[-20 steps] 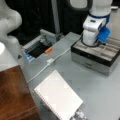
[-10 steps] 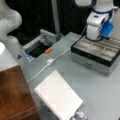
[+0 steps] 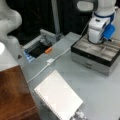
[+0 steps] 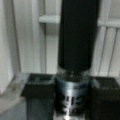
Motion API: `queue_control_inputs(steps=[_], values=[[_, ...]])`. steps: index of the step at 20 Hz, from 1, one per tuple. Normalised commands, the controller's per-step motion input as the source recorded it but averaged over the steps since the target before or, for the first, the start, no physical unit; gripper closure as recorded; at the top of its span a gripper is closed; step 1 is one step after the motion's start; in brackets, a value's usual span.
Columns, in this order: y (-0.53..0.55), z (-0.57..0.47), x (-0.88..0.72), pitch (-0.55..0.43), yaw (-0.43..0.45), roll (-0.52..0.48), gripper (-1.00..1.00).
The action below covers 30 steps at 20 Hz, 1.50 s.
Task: Open the box. Pick up the pen. Place the pen in the box. Pick up the book. Place the book on the shelf.
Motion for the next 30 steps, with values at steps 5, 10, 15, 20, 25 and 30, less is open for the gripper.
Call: queue_control_inputs(steps=[5,10,15,20,25,30], values=[[0.18,-0.10,0.09,0.088,-0.147,0.007,1.00],[0.13,-0.11,0.06,0.059,-0.128,-0.038,1.00],[0.02,-0.16,0.03,0.030,-0.078,-0.083,1.00],[-0.08,-0.22,0.03,-0.026,-0.016,-0.108,-1.00],[-0.09,-0.12,0.02,-0.058,0.018,-0.123,-1.00],[-0.10,-0.02,-0.03,-0.071,0.043,-0.128,-1.00]])
